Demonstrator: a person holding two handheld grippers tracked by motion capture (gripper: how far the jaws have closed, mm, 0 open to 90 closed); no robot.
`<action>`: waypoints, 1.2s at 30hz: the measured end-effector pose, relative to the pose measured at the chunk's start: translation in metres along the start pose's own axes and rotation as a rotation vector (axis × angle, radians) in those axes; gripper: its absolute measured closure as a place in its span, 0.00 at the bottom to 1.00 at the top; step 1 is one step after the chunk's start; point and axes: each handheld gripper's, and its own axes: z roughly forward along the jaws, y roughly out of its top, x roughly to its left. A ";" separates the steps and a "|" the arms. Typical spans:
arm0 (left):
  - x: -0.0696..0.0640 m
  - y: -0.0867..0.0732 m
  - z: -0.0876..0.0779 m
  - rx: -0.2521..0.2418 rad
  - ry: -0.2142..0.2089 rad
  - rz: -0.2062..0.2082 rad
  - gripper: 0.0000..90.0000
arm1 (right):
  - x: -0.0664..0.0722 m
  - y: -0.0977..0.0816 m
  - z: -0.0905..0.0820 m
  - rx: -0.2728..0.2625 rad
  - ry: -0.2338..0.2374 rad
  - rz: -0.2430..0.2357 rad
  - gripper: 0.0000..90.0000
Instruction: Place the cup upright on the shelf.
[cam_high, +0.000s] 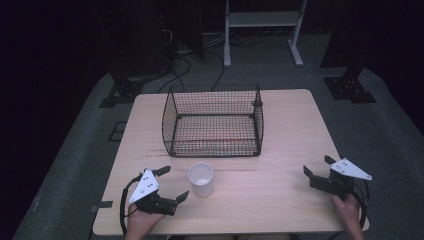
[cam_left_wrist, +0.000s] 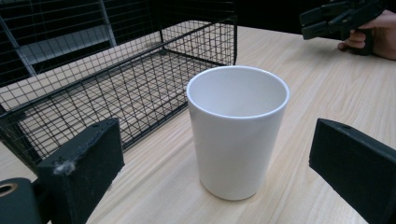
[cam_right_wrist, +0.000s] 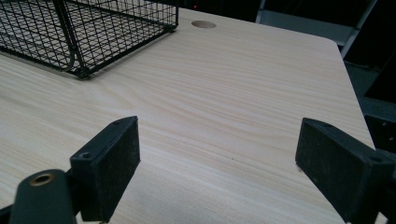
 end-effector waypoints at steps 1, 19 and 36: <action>0.000 0.000 0.001 0.003 -0.006 0.000 0.03 | 0.000 0.000 0.000 0.000 0.000 -0.001 0.14; -0.007 0.004 0.013 0.024 -0.056 0.010 0.03 | 0.000 0.000 0.000 -0.001 0.001 -0.002 0.15; -0.011 0.009 0.028 0.072 -0.073 0.031 0.03 | 0.000 0.000 0.000 0.001 0.004 -0.005 0.14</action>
